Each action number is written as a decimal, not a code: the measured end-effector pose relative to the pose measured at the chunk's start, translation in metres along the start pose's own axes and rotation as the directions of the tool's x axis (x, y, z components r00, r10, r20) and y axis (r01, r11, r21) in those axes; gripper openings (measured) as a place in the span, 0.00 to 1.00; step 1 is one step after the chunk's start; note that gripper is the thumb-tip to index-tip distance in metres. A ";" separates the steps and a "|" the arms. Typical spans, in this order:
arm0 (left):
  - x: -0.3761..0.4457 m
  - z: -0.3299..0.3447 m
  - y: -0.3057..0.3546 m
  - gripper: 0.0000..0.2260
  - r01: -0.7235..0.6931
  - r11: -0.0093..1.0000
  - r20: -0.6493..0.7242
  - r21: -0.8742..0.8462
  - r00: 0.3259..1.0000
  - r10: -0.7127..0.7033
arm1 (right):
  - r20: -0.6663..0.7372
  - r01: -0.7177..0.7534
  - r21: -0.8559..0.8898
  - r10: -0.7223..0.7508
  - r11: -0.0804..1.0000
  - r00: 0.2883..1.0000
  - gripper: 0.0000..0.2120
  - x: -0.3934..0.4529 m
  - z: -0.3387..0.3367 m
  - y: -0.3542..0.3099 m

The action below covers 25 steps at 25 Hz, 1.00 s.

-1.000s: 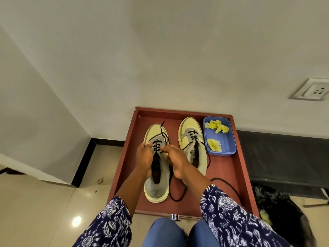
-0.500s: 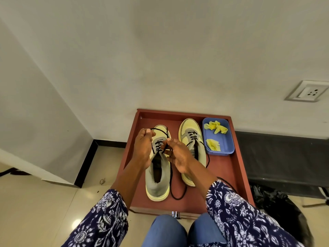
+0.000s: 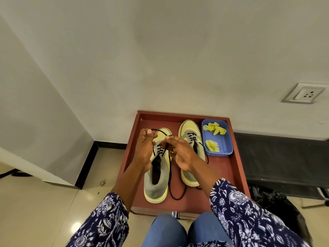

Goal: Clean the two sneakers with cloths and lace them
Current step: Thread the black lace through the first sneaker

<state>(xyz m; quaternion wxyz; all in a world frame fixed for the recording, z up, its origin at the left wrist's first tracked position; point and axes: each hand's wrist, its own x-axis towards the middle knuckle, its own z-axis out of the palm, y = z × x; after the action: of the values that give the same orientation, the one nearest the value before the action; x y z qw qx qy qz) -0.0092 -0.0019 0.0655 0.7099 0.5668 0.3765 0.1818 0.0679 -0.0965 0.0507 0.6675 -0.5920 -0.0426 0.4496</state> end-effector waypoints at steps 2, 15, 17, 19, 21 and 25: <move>-0.002 0.000 0.003 0.11 0.001 1.000 -0.009 -0.011 1.000 -0.001 | 0.003 0.019 0.009 -0.019 1.000 1.000 0.05 0.000 0.000 -0.001; -0.010 0.004 0.020 0.11 -0.115 0.992 0.059 -0.051 0.991 0.118 | -0.017 0.082 0.084 -0.081 0.993 0.997 0.11 -0.014 0.011 -0.016; -0.016 0.008 0.033 0.10 -0.157 0.984 0.048 -0.080 0.986 0.162 | -0.029 0.080 0.048 -0.078 0.996 0.996 0.07 -0.015 0.011 -0.018; -0.017 0.009 0.042 0.10 -0.201 0.975 0.041 -0.092 0.978 0.206 | -0.041 0.068 0.033 -0.067 0.997 0.997 0.05 -0.014 0.009 -0.019; -0.016 0.009 0.049 0.10 -0.228 0.968 0.045 -0.104 0.971 0.233 | -0.031 0.058 0.053 -0.057 0.997 0.998 0.06 -0.015 0.008 -0.021; -0.015 0.011 0.052 0.09 -0.221 0.969 0.033 -0.110 0.974 0.226 | -0.012 0.101 0.107 -0.100 0.989 0.995 0.10 -0.021 0.013 -0.028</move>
<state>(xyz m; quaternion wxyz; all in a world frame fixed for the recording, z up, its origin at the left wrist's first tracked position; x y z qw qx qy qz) -0.0023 -0.0040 0.1198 0.7223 0.5710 0.2840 0.2675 0.0636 -0.0977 0.0880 0.7204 -0.5538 -0.0460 0.4150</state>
